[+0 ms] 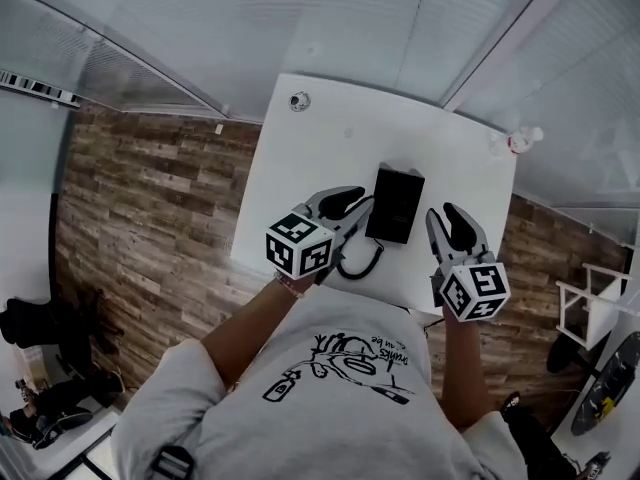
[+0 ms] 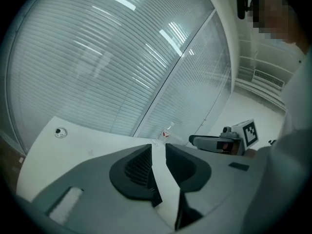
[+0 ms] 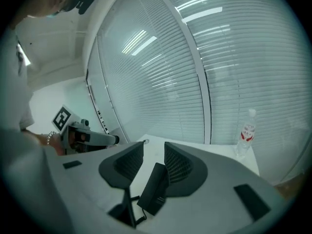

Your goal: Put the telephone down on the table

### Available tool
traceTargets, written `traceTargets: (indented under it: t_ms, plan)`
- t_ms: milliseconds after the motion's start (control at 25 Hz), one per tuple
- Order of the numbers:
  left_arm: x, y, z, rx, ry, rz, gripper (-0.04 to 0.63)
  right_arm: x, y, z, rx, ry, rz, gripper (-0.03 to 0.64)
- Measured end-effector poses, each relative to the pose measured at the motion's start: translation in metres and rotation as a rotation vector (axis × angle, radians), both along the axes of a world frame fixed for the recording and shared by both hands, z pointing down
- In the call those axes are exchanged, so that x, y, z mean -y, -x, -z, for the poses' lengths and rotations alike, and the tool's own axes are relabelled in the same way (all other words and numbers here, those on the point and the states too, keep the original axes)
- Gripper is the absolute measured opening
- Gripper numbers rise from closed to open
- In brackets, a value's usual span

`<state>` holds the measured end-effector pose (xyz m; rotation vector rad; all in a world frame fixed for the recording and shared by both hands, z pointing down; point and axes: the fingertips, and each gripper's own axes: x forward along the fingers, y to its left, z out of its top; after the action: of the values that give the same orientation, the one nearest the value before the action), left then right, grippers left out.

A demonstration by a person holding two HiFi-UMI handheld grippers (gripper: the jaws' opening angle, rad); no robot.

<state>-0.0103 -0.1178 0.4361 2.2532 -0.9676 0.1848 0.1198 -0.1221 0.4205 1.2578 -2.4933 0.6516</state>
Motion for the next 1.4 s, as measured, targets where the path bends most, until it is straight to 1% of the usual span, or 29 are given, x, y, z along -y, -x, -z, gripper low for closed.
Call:
traceTargets:
  t_ms: [120, 400, 480, 600, 680, 840, 1120, 1240, 1400]
  plan:
    - [0.003, 0.003, 0.022, -0.002, -0.078, 0.021, 0.071, 0.003, -0.002, 0.024, -0.034, -0.081, -0.001, 0.115]
    - [-0.006, 0.007, 0.077, -0.019, -0.21, 0.046, 0.04, -0.015, 0.004, 0.073, -0.078, -0.215, 0.004, 0.066]
    - [-0.009, 0.004, 0.096, -0.004, -0.265, 0.052, 0.035, -0.02, 0.003, 0.088, -0.079, -0.249, 0.008, 0.06]
    - [-0.019, 0.003, 0.125, 0.048, -0.352, 0.058, 0.031, -0.027, 0.008, 0.11, -0.068, -0.288, 0.016, 0.054]
    - [-0.027, 0.0, 0.141, 0.05, -0.393, 0.057, 0.029, -0.033, 0.011, 0.123, -0.062, -0.312, 0.017, 0.049]
    - [-0.042, -0.001, 0.163, 0.026, -0.441, 0.072, 0.028, -0.045, 0.014, 0.146, -0.073, -0.369, 0.023, 0.046]
    - [-0.059, 0.006, 0.184, 0.037, -0.501, 0.108, 0.021, -0.064, 0.021, 0.173, -0.074, -0.418, 0.047, 0.044]
    - [-0.062, 0.006, 0.187, 0.036, -0.515, 0.111, 0.02, -0.068, 0.023, 0.176, -0.075, -0.428, 0.047, 0.044]
    - [-0.063, 0.004, 0.188, 0.031, -0.51, 0.12, 0.02, -0.071, 0.023, 0.174, -0.065, -0.424, 0.047, 0.044]
